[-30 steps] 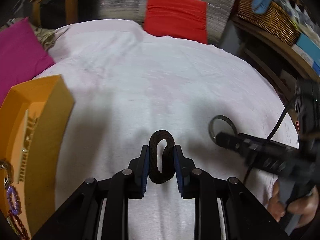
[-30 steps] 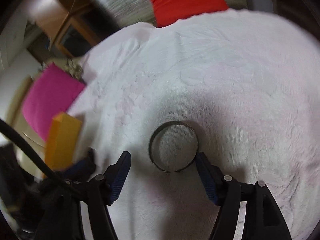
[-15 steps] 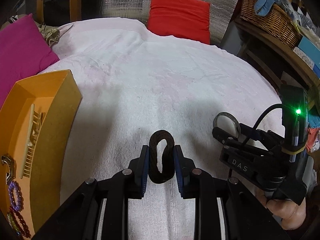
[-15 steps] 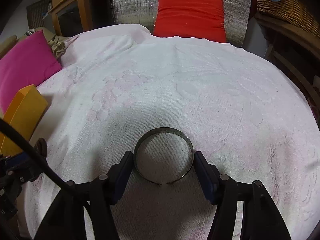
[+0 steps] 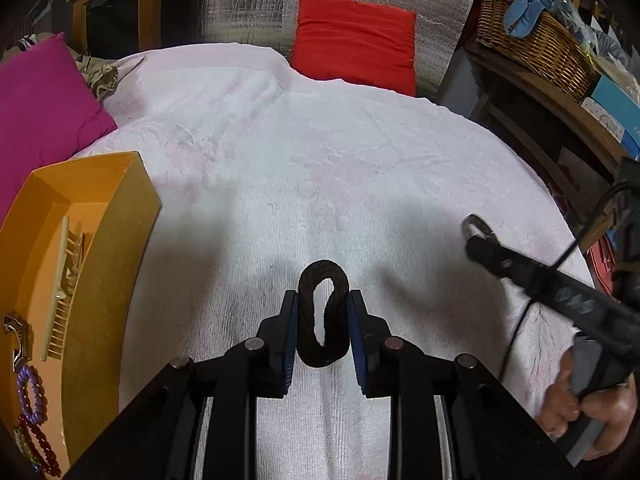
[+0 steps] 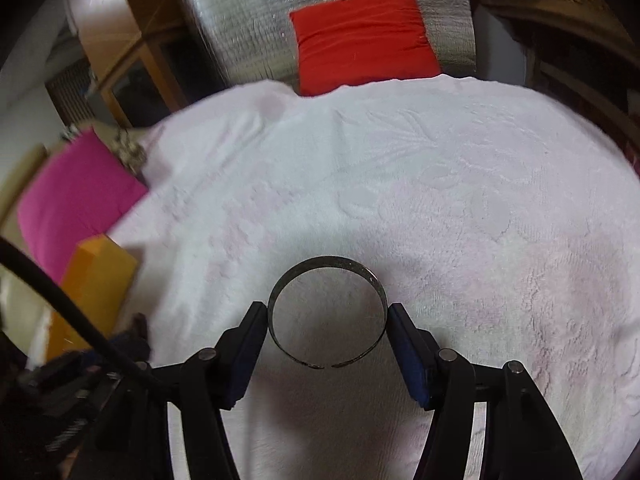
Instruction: Organize jewelry
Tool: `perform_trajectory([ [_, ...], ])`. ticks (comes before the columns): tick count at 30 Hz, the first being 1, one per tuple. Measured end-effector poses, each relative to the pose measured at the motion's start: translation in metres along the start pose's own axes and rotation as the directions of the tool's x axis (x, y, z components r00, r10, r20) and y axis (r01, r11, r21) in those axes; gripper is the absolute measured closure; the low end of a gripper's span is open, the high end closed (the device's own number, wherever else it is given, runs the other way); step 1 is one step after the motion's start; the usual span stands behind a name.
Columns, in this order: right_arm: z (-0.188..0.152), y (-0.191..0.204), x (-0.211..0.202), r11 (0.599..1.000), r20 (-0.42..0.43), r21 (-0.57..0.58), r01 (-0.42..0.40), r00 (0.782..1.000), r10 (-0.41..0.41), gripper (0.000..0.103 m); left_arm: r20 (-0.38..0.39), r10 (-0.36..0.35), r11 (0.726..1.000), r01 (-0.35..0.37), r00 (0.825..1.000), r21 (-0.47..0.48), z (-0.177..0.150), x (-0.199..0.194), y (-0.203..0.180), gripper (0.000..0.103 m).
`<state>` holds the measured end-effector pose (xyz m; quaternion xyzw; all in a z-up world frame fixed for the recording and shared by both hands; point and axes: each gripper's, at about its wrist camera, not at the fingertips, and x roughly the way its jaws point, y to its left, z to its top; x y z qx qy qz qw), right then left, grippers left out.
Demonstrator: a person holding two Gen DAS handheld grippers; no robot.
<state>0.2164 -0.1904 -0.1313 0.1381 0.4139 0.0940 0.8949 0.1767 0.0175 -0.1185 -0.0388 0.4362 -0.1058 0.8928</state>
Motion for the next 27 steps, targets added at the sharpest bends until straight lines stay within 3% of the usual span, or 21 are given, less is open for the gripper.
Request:
perform_trajectory([
  [4, 0.003, -0.008, -0.02, 0.996, 0.04, 0.053, -0.07, 0.997, 0.068, 0.039, 0.009, 0.009, 1.0, -0.009, 1.0, 0.012, -0.001, -0.003, -0.002, 0.078],
  [18, 0.003, -0.023, -0.038, 0.995, 0.075, 0.065, -0.069, 0.995, 0.064, 0.039, 0.026, 0.049, 0.996, -0.051, 0.998, 0.067, -0.004, -0.004, -0.017, 0.078],
  [27, 0.0, -0.03, -0.035, 0.995, 0.044, 0.075, -0.058, 0.998, 0.055, 0.039, 0.019, 0.068, 0.995, -0.069, 0.998, 0.072, -0.004, -0.001, -0.02, 0.078],
])
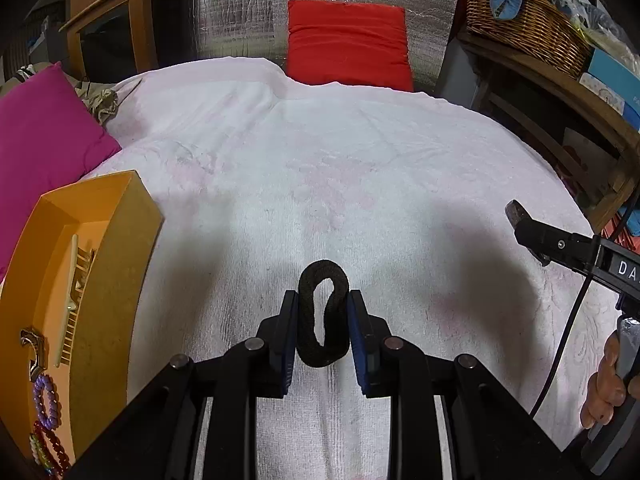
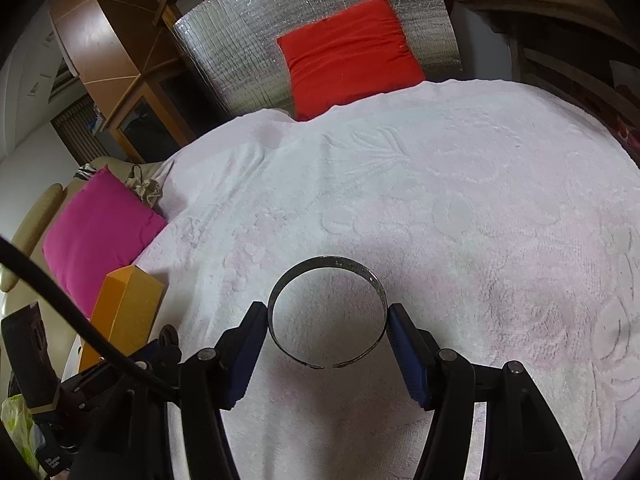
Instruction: Organize jewelry
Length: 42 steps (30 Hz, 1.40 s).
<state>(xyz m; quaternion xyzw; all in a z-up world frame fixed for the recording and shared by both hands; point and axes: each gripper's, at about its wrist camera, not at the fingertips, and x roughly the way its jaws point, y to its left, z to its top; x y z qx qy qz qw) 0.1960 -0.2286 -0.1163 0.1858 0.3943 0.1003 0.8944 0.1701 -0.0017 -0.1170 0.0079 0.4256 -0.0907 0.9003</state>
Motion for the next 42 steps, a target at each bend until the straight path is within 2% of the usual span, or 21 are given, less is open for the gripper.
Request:
perform_trajectory([
  [23, -0.007, -0.019, -0.001, 0.999, -0.038, 0.013, 0.032, 0.999, -0.032, 0.039, -0.021, 0.009, 1.0, -0.009, 1.0, 0.026, -0.002, 0.008, -0.013, 0.077],
  [29, -0.008, -0.027, -0.002, 0.999, -0.042, 0.016, 0.049, 0.998, -0.048, 0.039, -0.068, -0.003, 0.999, 0.006, 0.998, 0.041, -0.005, 0.022, -0.022, 0.077],
  [32, -0.011, -0.031, 0.004, 0.997, -0.071, 0.011, 0.078, 0.995, -0.077, 0.039, -0.105, -0.012, 0.999, 0.017, 0.994, 0.048, -0.007, 0.032, -0.027, 0.077],
  [37, -0.018, -0.042, 0.021, 0.993, -0.174, 0.007, 0.12, 0.978, -0.117, 0.038, -0.153, -0.032, 0.999, 0.037, 0.988, 0.03, -0.01, 0.044, -0.028, 0.065],
  [39, -0.018, -0.041, 0.02, 0.993, -0.168, -0.012, 0.12, 0.978, -0.121, 0.037, -0.161, -0.07, 0.997, 0.073, 0.985, 0.014, -0.01, 0.043, -0.026, 0.05],
  [42, -0.019, -0.042, 0.02, 0.993, -0.181, -0.008, 0.118, 0.976, -0.118, 0.034, -0.168, -0.093, 0.995, 0.098, 0.981, 0.025, -0.012, 0.041, -0.028, 0.043],
])
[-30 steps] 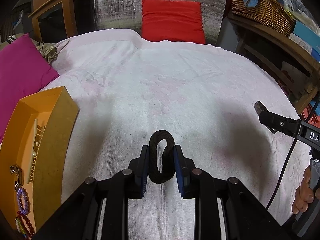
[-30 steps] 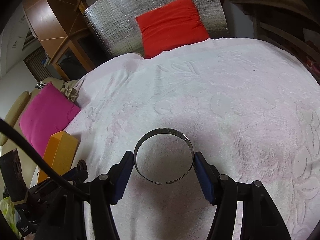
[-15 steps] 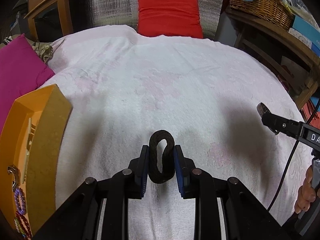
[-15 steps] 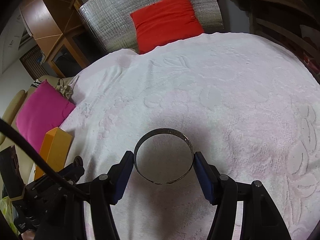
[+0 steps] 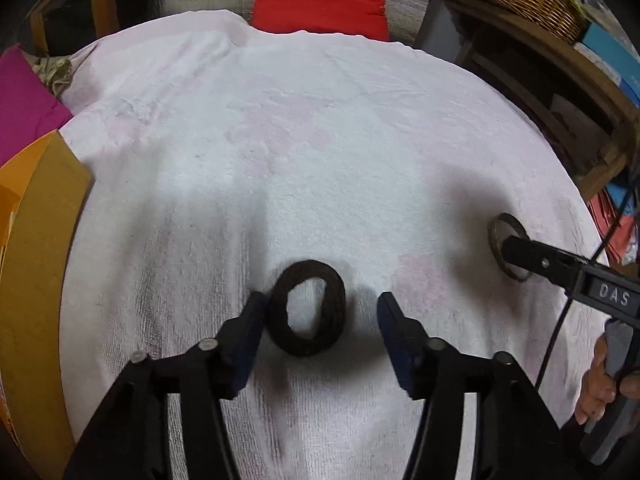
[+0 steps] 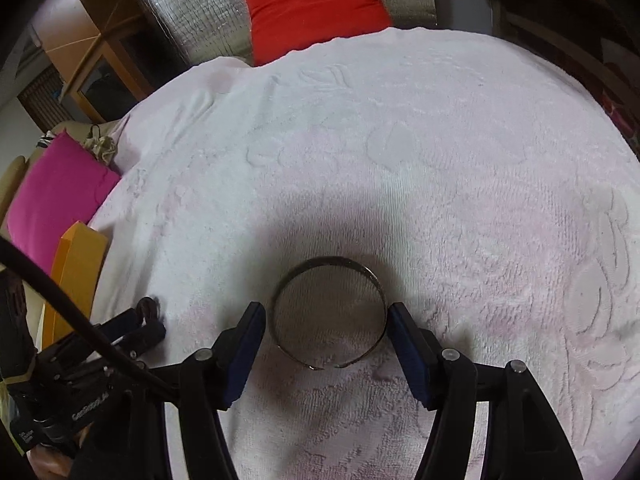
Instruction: Organize jewelry
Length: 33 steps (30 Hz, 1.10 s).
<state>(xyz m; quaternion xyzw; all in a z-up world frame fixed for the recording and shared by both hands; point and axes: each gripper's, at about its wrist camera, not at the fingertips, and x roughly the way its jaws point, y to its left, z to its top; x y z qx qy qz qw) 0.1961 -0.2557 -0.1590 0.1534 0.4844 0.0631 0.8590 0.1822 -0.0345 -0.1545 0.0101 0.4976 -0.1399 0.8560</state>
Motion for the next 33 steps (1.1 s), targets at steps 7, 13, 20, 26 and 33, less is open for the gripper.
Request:
perform_trajectory([
  [7, -0.002, 0.01, 0.002, 0.998, -0.009, -0.051, 0.039, 0.999, -0.04, 0.031, 0.01, -0.053, 0.999, 0.053, 0.999, -0.006, -0.007, -0.014, 0.01, 0.043],
  [13, -0.005, 0.011, 0.001, 0.996, 0.003, -0.077, 0.054, 0.999, -0.054, 0.031, 0.013, 0.009, 1.0, -0.009, 1.0, -0.009, -0.009, -0.011, 0.017, 0.041],
  [20, -0.011, 0.018, 0.002, 0.981, 0.026, -0.15, 0.121, 0.993, -0.118, 0.04, 0.016, 0.069, 0.995, -0.07, 0.997, 0.078, -0.009, -0.004, -0.004, 0.051],
  [26, -0.01, 0.017, 0.001, 0.981, 0.035, -0.156, 0.118, 0.993, -0.114, 0.04, 0.043, 0.094, 0.993, -0.097, 0.995, 0.072, -0.006, -0.005, 0.0, 0.074],
  [33, -0.007, 0.013, -0.011, 0.991, 0.07, -0.107, 0.082, 0.995, -0.075, 0.04, 0.098, 0.081, 0.996, -0.084, 0.992, 0.022, -0.004, -0.023, 0.01, 0.085],
])
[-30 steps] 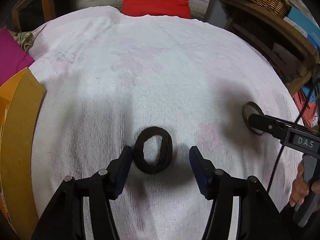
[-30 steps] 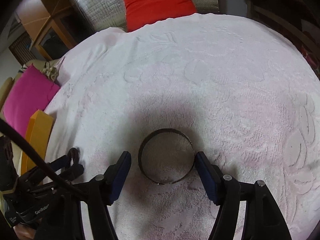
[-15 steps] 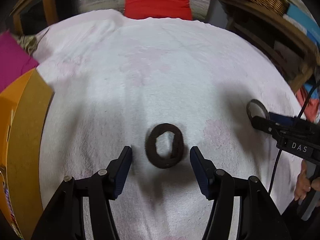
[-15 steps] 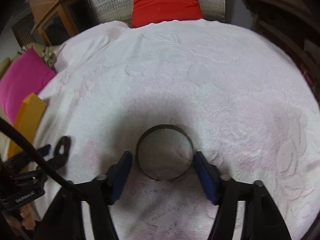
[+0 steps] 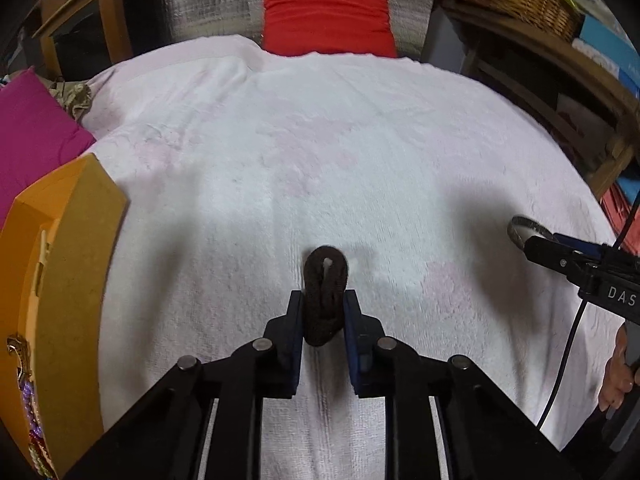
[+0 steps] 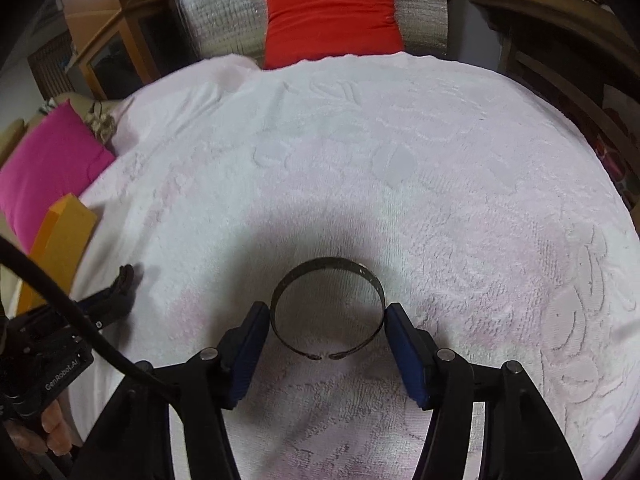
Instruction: Organize jewelry
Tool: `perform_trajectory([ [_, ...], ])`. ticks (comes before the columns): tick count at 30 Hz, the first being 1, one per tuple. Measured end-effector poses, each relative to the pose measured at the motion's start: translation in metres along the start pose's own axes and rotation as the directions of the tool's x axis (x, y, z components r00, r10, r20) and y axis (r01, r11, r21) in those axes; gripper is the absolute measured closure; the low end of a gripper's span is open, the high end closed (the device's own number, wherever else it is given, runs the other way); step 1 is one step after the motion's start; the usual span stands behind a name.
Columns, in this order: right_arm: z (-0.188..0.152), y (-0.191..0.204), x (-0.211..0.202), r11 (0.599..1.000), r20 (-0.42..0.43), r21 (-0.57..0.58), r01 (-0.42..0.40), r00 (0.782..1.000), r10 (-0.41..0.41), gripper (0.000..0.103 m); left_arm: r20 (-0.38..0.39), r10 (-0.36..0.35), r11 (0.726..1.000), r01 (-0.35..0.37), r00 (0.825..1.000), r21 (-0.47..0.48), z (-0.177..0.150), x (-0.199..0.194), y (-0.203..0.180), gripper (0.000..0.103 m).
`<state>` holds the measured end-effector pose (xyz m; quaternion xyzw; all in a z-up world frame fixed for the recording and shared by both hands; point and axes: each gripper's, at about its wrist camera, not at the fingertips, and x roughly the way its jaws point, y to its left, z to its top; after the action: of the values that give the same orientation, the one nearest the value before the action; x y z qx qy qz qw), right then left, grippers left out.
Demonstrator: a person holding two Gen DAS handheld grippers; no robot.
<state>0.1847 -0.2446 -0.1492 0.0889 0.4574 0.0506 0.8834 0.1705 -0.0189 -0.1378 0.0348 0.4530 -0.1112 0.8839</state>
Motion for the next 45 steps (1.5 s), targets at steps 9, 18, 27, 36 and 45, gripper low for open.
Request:
perform_trajectory([
  [9, 0.007, 0.022, -0.021, 0.996, 0.086, -0.014, -0.088, 0.992, 0.089, 0.041, 0.108, 0.059, 0.998, -0.056, 0.992, -0.031, 0.003, -0.03, 0.02, 0.085],
  [18, 0.006, 0.047, -0.03, 0.989, 0.11, -0.035, -0.144, 0.983, 0.147, 0.041, 0.149, 0.125, 0.992, -0.121, 0.981, -0.041, 0.001, -0.048, 0.036, 0.085],
  [27, 0.007, 0.072, -0.041, 0.972, 0.141, -0.046, -0.232, 0.961, 0.236, 0.041, 0.19, 0.163, 0.986, -0.153, 0.968, -0.069, -0.004, -0.071, 0.057, 0.085],
  [36, 0.01, 0.111, -0.05, 0.954, 0.139, -0.091, -0.286, 0.945, 0.296, 0.041, 0.224, 0.206, 0.974, -0.178, 0.953, -0.138, -0.013, -0.097, 0.098, 0.085],
  [45, 0.027, 0.184, -0.056, 0.931, 0.109, -0.18, -0.316, 0.935, 0.338, 0.041, 0.236, 0.261, 0.942, -0.194, 0.936, -0.272, -0.033, -0.119, 0.165, 0.085],
])
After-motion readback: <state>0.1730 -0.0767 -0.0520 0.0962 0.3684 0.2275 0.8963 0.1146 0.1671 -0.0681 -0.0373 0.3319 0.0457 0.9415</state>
